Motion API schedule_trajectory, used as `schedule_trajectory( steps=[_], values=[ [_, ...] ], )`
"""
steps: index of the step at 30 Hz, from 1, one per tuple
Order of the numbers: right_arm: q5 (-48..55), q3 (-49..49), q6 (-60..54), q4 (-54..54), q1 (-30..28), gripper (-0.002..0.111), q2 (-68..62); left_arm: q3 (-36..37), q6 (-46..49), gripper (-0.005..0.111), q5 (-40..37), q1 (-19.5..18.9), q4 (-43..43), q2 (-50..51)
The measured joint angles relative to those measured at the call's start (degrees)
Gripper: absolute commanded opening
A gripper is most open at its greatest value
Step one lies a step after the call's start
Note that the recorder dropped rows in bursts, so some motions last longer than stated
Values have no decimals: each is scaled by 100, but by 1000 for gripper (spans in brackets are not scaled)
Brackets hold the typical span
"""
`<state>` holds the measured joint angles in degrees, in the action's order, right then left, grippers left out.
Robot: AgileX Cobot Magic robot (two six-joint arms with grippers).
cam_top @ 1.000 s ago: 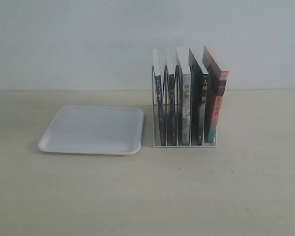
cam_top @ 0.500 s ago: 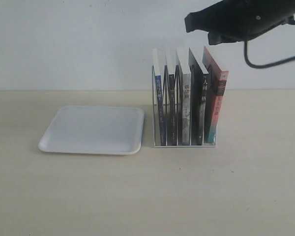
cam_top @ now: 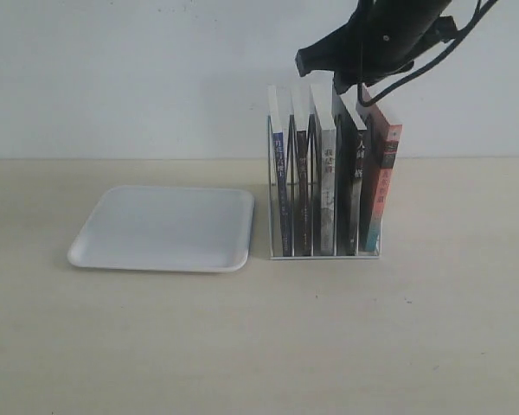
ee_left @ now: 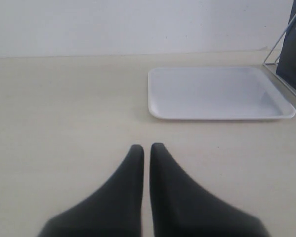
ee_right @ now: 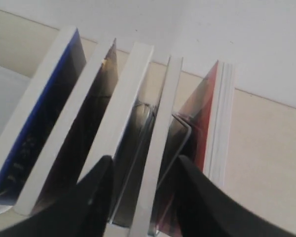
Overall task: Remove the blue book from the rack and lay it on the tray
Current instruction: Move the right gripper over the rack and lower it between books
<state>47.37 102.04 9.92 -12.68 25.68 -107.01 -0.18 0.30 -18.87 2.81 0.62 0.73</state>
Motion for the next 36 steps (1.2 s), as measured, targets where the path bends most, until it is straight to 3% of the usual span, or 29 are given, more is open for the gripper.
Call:
schedule_trajectory(
  steps=[24,25,27,28,32,36],
  values=[
    [169,62,341,-338,0,43,-820,0,0,4,0,0,0,0],
    [169,62,354,-338,0,39,-848,0,0,4,0,0,0,0],
    [169,62,366,-338,0,21,-892,0,0,4,0,0,0,0],
    [169,62,391,-338,0,0,-907,0,0,4,0,0,0,0],
    [218,120,491,-338,0,0,-919,0,0,4,0,0,0,0],
    [853,819,514,-339,0,0,-962,0,-30,4,0,0,0,0]
  ],
)
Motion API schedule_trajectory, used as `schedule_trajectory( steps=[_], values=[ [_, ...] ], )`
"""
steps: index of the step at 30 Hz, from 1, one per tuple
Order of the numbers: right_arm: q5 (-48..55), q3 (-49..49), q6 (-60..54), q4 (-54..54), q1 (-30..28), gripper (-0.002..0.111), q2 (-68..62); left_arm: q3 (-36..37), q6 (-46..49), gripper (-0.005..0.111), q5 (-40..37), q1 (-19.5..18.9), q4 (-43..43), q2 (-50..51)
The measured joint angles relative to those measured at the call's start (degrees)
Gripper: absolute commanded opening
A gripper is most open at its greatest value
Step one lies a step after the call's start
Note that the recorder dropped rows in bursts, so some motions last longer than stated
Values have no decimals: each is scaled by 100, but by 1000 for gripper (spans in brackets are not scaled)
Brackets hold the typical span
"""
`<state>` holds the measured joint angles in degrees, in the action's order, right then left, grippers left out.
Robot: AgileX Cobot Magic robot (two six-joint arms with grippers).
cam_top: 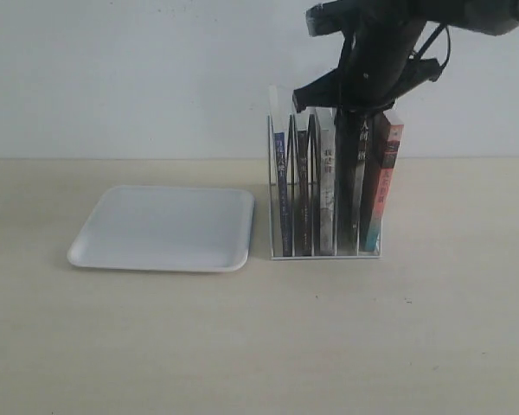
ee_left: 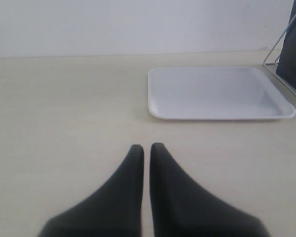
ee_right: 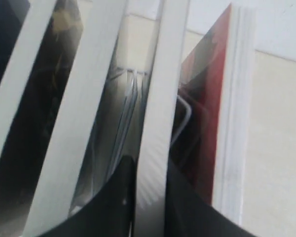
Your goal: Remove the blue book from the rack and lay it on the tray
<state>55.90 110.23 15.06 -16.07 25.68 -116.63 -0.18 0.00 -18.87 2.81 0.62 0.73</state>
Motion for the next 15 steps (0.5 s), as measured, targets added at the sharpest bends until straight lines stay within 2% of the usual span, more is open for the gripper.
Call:
schedule_trajectory(
  steps=[4,15],
  values=[
    [442,677,0,-85,0,0,86,0,30,4,0,0,0,0],
    [583,788,-94,-109,8,0,371,0,30,4,0,0,0,0]
  ],
)
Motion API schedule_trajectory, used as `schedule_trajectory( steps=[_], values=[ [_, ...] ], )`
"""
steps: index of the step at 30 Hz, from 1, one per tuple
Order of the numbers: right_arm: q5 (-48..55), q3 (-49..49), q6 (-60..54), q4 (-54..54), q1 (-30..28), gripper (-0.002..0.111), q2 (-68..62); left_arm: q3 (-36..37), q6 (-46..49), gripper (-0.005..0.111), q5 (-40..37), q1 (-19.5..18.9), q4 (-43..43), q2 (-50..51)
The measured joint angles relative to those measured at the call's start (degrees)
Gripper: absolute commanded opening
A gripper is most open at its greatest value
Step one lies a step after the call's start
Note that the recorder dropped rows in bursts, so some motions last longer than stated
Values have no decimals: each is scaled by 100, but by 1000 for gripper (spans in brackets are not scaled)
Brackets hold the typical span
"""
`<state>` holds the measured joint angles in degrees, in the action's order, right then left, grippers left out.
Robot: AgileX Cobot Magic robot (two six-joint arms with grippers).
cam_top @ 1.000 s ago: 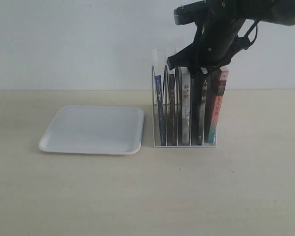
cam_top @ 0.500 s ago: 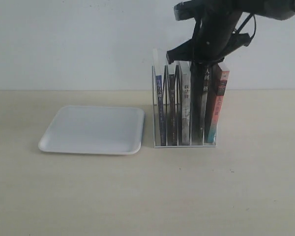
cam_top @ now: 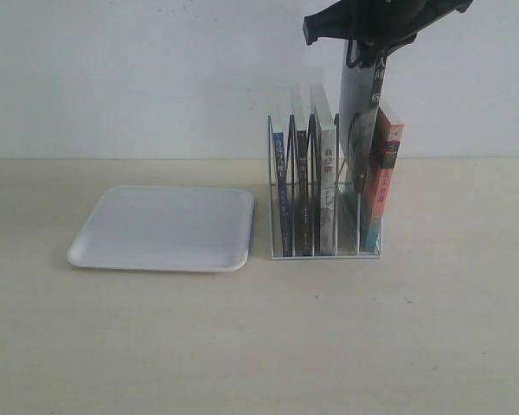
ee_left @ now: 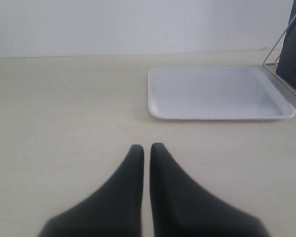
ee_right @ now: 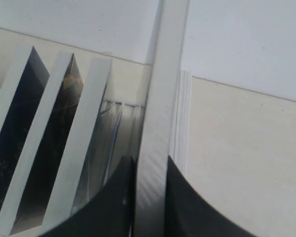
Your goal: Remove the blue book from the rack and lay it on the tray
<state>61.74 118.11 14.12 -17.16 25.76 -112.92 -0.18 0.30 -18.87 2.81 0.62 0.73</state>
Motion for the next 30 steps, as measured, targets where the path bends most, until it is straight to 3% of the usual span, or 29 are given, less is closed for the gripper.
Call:
schedule_trajectory(
  steps=[30],
  values=[
    [36,0,-49,94,0,0,-25,0,0,4,0,0,0,0]
  ],
)
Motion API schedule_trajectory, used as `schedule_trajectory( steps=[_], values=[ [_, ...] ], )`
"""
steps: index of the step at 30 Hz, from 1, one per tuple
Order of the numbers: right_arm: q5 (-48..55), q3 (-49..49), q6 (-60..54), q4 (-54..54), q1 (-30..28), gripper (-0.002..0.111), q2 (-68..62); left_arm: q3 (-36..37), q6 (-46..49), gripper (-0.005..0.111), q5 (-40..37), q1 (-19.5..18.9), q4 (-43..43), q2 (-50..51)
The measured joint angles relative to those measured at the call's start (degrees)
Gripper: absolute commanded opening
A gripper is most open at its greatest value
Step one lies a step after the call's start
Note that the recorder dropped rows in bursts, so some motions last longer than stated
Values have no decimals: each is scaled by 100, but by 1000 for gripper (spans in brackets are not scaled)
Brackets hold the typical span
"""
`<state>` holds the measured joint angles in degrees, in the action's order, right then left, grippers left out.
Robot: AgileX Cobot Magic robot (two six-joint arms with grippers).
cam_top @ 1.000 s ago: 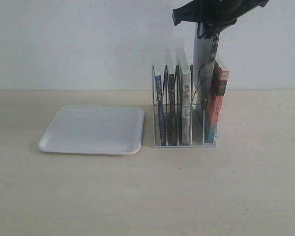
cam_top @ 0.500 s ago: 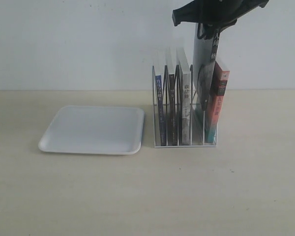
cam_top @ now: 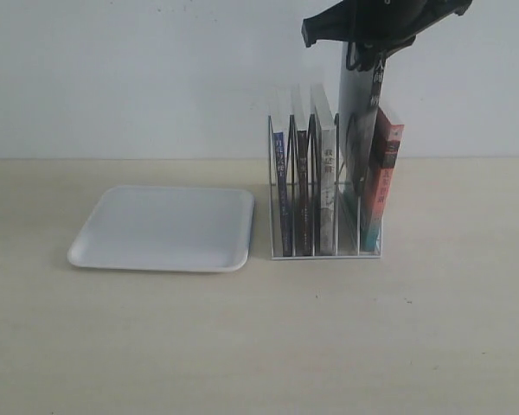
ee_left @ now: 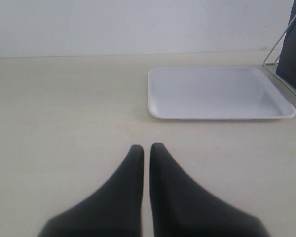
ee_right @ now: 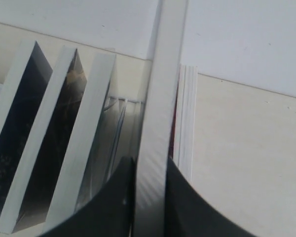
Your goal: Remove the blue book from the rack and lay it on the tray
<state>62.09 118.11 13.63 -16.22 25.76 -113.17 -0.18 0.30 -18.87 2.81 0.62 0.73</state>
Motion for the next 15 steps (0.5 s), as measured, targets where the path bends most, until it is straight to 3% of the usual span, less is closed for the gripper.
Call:
schedule_trajectory(
  steps=[15],
  values=[
    [-73,0,0,43,0,0,-512,0,0,4,0,0,0,0]
  ],
)
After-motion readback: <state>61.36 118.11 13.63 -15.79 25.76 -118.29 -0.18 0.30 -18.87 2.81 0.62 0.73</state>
